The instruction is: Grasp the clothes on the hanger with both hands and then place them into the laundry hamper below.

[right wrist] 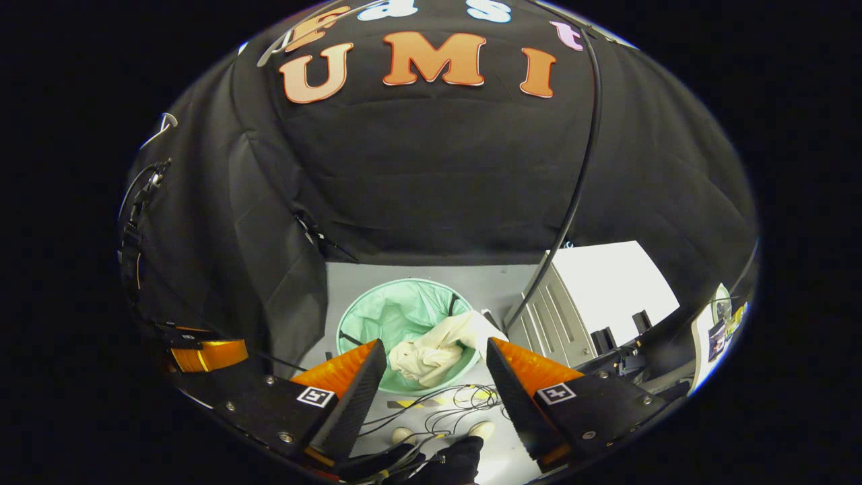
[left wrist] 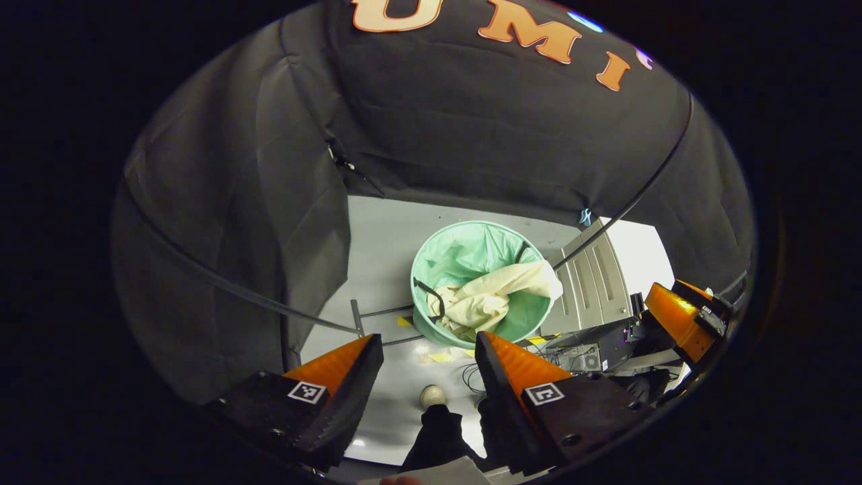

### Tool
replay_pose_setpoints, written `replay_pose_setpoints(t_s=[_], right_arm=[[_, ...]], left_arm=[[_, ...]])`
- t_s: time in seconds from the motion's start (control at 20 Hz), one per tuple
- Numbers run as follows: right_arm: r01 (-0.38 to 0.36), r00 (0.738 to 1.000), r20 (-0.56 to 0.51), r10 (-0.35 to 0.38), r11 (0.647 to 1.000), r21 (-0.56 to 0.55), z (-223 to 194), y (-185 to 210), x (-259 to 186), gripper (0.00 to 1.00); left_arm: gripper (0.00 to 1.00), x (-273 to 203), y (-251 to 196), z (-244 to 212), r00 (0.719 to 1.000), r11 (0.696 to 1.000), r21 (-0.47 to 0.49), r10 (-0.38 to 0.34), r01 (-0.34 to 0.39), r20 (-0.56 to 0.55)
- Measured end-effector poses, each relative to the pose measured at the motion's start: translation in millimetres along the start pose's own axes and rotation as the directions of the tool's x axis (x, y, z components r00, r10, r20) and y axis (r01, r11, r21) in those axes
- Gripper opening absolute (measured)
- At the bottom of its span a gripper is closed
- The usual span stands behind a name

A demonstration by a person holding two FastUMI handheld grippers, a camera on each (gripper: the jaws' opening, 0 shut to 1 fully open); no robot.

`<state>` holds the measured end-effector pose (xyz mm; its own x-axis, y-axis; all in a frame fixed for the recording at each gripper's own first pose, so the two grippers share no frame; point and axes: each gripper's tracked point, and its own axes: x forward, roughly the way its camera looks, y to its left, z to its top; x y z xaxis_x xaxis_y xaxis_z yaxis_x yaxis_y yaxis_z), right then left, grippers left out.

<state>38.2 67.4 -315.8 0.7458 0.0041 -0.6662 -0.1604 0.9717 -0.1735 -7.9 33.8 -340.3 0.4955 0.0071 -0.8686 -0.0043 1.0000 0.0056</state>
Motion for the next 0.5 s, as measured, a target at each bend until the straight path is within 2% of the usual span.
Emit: replay_pose_setpoints(t_s=[0.2, 0.5], right_arm=[[-0.018, 0.999, 0.045, 0.017, 1.0, 0.007, 21, 5, -18, 0.93], [-0.046, 0.985, 0.167, 0.041, 0.999, 0.027, 84, 7, -55, 0.94]], left_arm=[[0.92, -29, -8, 18, 0.999, 1.0, 0.012, -0.014, 0.014, 0.037], [0.92, -81, -18, 74, 0.981, 0.999, 0.04, -0.034, 0.027, 0.192]])
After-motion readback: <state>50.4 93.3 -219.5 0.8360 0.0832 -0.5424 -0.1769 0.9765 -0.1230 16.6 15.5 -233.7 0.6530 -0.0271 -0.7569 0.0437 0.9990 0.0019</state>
